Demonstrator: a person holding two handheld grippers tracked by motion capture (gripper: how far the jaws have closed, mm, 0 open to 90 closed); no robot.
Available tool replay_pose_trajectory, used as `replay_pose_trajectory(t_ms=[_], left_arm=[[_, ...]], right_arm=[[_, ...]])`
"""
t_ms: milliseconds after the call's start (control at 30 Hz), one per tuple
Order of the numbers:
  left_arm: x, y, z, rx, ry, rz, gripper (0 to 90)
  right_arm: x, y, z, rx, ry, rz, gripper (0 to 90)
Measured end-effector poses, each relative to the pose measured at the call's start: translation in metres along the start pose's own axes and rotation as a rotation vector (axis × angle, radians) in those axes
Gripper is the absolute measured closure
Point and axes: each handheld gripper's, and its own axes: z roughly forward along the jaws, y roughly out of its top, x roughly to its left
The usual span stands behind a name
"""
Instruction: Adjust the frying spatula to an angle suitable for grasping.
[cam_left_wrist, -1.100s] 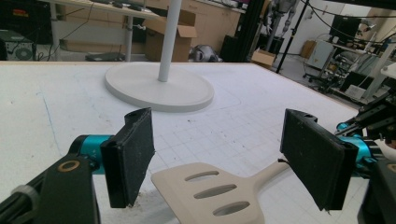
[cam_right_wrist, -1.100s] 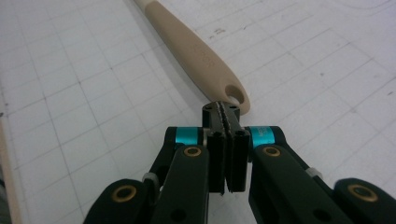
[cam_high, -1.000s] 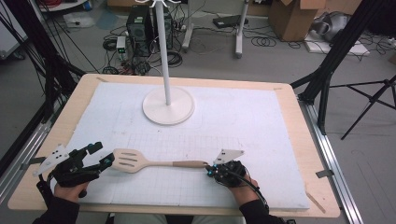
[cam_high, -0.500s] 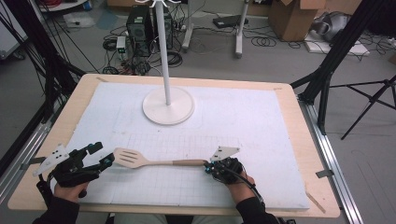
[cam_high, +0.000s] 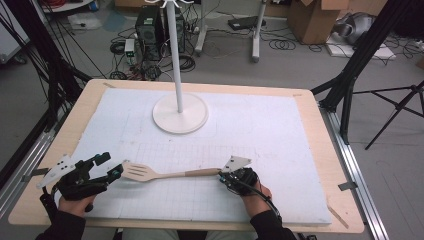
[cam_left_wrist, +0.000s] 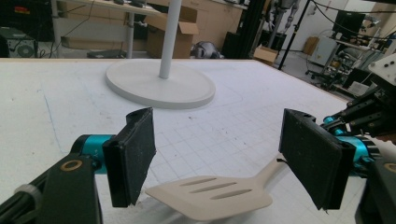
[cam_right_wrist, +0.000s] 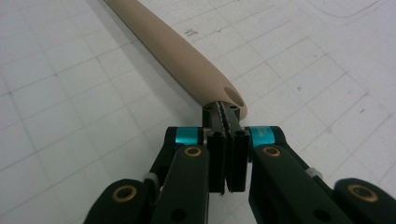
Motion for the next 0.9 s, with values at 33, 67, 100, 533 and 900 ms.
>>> replay_pose_trajectory(t_ms=[33,67,100,533,900], left_arm=[[0.000,0.000,0.000,-0.001,0.000,0.000,27.2],[0.000,0.000,0.000,0.000,0.000,0.001,27.2],[0.000,0.000,0.000,0.000,0.000,-0.001,27.2],[0.001,0.000,-0.001,-0.006,0.000,-0.008,27.3],[0.002,0.000,0.000,-0.012,-0.010,-0.013,27.1]], right_arm=[[0.000,0.001,0.001,0.002,-0.009,-0.014,89.0],[0.000,0.002,0.002,0.005,-0.023,-0.025,89.0],[-0.001,0.003,0.003,0.006,-0.032,-0.033,89.0],[-0.026,0.021,0.030,0.003,-0.122,0.045,84.8],[-0.041,0.038,0.045,-0.021,-0.140,0.147,84.9]])
